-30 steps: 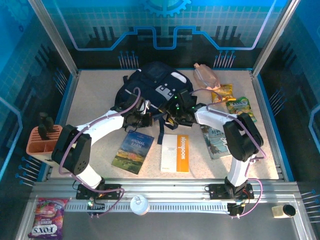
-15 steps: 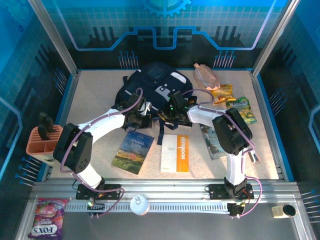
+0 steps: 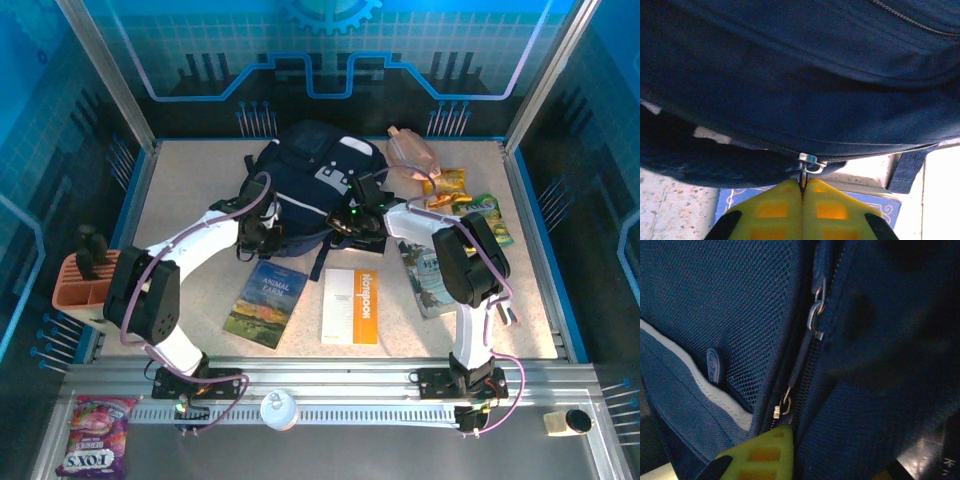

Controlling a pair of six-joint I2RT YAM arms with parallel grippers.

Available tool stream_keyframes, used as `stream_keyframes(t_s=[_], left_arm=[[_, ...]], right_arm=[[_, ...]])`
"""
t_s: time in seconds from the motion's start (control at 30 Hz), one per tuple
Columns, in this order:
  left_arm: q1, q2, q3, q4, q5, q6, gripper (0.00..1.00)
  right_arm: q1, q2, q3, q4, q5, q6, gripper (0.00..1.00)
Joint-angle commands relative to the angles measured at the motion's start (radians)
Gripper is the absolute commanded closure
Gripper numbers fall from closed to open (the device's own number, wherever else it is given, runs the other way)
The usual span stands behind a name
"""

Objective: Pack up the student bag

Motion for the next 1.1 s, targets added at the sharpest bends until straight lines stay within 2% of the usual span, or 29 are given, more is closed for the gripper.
stream_keyframes(t_s=[0.0, 0.1, 0.17, 0.23, 0.4, 0.6, 0.93, 1.07], left_arm=[[-0.008, -0.063, -0.052, 0.001, 0.069, -0.059, 1.00], [-0.045, -0.066, -0.052, 0.030, 0.146, -0.046, 1.00], [-0.070, -0.045, -0.029, 0.025, 0.177, -0.039, 1.00], [-0.092, -0.027, -0.009, 0.030, 0.198, -0.033, 1.00], [-0.122, 0.011, 0.039, 0.031, 0.210, -0.023, 1.00], [-0.137, 0.035, 0.068, 0.033, 0.242, -0.010, 1.00], [-0.138, 0.049, 0.086, 0.011, 0.245, 0.004, 1.00], [-0.138, 0.052, 0.088, 0.008, 0.242, 0.004, 1.00]], right_arm=[[-0.057, -0.033, -0.015, 0.095, 0.018, -0.085, 0.86], [-0.087, 0.000, -0.008, 0.114, -0.017, -0.085, 0.85], [-0.105, -0.009, -0.031, 0.129, 0.015, -0.069, 0.82], [-0.117, -0.032, -0.055, 0.135, 0.018, -0.041, 0.74], [-0.117, -0.147, -0.129, 0.065, -0.004, 0.051, 0.47], [-0.039, -0.258, -0.223, 0.007, 0.009, 0.198, 0.33], [0.077, -0.185, -0.181, -0.096, 0.067, 0.347, 0.30], [0.084, -0.145, -0.159, -0.091, 0.054, 0.338, 0.38]])
